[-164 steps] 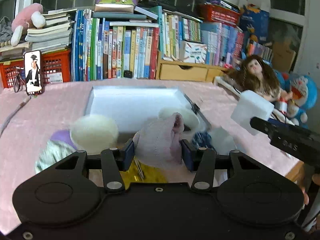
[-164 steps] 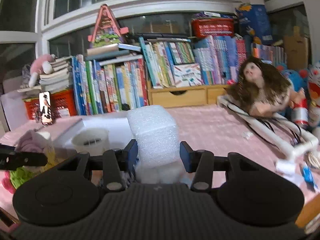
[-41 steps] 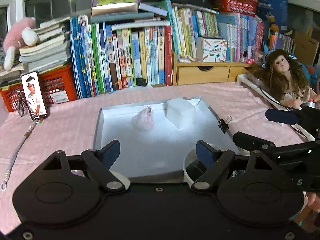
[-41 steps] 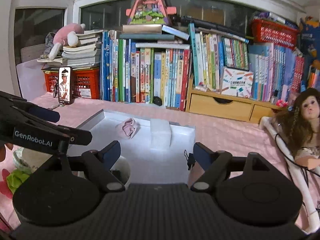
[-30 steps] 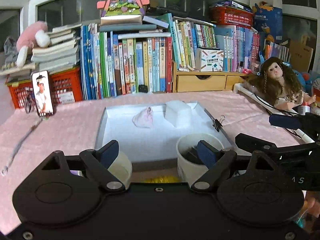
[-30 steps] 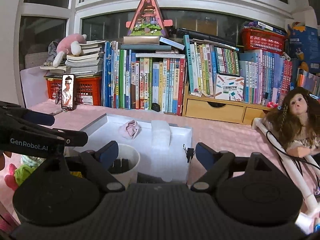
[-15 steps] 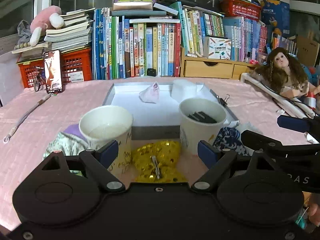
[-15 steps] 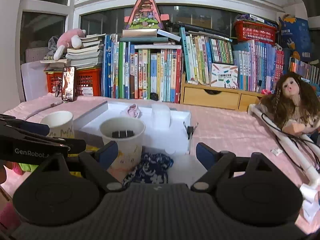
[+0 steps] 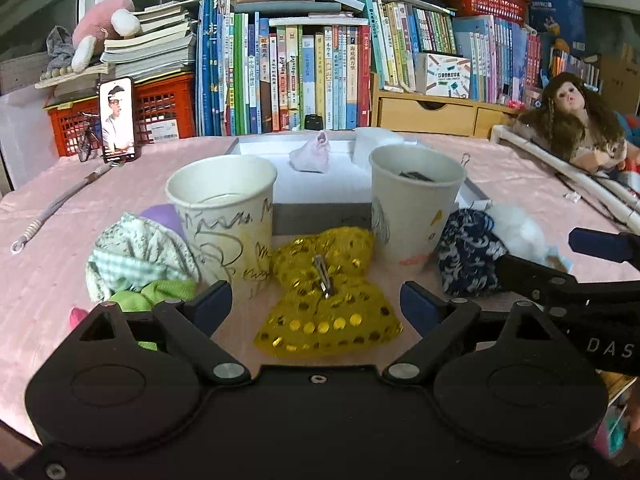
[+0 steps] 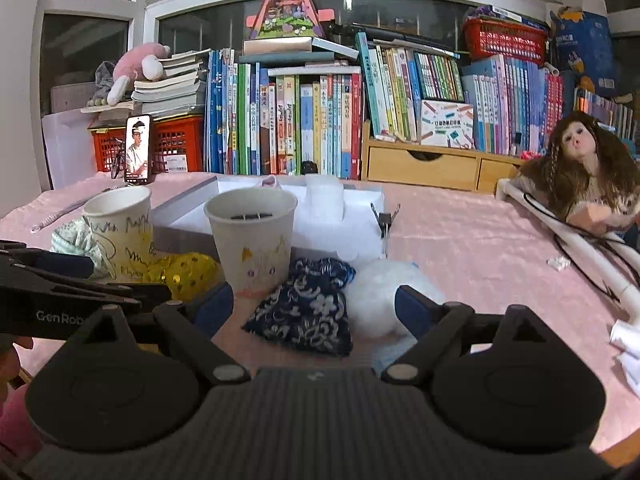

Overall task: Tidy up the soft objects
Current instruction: 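Withdraw both tools from the tray back toward the table items, then grasp the gold sequin bow with the left tool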

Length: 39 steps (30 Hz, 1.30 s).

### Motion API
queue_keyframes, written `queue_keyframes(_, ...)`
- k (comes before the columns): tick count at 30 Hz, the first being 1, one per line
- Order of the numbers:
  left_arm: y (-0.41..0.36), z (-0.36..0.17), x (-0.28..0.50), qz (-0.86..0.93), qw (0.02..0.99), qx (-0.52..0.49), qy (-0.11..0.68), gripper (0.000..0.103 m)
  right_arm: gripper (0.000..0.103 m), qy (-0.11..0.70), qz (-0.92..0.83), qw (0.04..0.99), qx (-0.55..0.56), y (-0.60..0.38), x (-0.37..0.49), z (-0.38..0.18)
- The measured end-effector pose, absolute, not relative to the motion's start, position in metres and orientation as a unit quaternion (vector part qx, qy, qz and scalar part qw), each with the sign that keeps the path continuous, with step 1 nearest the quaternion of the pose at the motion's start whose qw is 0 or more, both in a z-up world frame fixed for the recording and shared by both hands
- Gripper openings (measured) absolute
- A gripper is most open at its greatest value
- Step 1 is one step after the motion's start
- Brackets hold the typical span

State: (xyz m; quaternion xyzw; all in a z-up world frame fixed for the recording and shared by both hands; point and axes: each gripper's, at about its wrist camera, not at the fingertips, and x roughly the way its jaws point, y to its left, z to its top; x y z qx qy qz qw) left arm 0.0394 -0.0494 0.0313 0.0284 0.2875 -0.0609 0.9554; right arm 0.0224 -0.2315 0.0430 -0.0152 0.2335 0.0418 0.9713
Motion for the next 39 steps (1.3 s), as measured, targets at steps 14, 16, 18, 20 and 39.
queue_keyframes(14,-0.054,0.009,0.019,-0.058,0.960,0.045,0.270,0.095,0.096,0.253,0.029,0.967,-0.007,-0.237,0.005,0.014)
queue_keyframes(16,-0.054,0.008,0.018,-0.059,0.960,0.046,0.271,0.095,0.096,0.256,0.028,0.966,-0.008,-0.237,0.004,0.012)
queue_keyframes(18,-0.054,0.007,0.019,-0.058,0.960,0.045,0.270,0.095,0.096,0.259,0.027,0.966,-0.008,-0.237,0.004,0.010)
queue_keyframes(20,-0.054,0.007,0.020,-0.056,0.961,0.043,0.268,0.095,0.096,0.260,0.026,0.965,-0.008,-0.236,0.004,0.009)
queue_keyframes(39,-0.056,0.006,0.039,-0.067,0.958,0.001,0.279,0.092,0.067,0.270,0.031,0.962,-0.007,-0.236,0.006,0.004)
